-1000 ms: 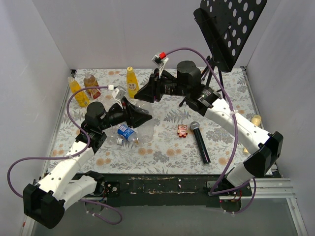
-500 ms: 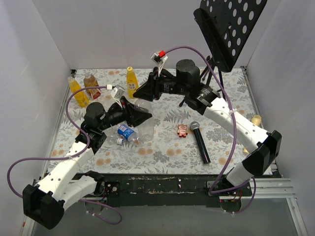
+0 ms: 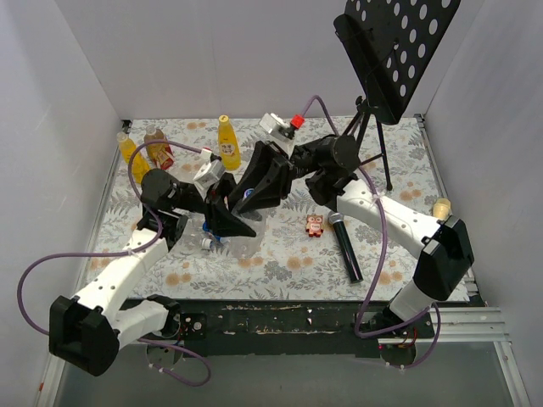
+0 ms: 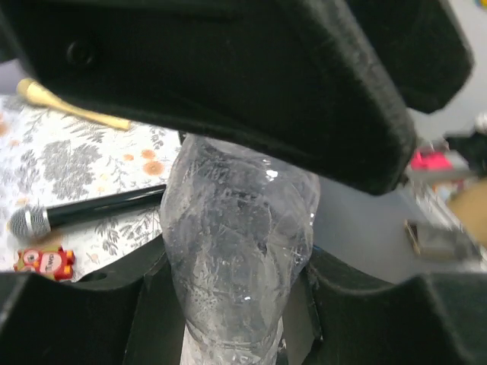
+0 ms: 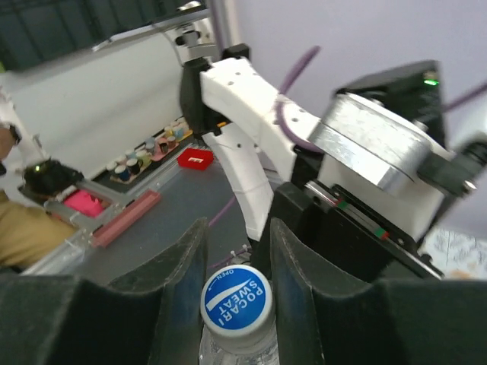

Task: Unscrew the bottle caps
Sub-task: Unscrew the bottle cap from the plastic bottle.

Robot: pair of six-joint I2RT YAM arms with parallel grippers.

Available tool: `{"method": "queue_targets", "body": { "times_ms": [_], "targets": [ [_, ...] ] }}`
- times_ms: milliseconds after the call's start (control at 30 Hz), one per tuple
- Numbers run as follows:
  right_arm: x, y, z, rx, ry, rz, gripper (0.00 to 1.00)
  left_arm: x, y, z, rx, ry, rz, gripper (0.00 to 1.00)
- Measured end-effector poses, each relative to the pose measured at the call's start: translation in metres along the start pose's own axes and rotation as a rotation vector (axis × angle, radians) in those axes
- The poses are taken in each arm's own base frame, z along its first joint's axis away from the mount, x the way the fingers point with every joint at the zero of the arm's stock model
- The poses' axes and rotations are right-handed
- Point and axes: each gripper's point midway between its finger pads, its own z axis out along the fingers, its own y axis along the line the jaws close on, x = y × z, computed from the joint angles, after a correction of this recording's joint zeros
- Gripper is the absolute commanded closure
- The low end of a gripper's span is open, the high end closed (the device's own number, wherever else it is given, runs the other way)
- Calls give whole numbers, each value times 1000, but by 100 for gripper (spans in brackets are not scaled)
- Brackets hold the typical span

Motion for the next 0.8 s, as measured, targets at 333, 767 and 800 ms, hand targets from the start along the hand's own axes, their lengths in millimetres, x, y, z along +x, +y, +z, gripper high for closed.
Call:
{"method": "queue_targets", "body": {
  "times_ms": [333, 767, 800],
  "targets": [
    [-8, 7, -6, -12, 83, -59, 15, -14, 16, -2, -58, 66, 85, 100],
    [-34, -25, -47, 422, 163, -170, 19, 25, 49, -33, -470, 108, 20, 100],
    [-24, -26, -51, 434, 183, -153, 21, 28, 50, -35, -487, 117, 14, 100]
  ]
}}
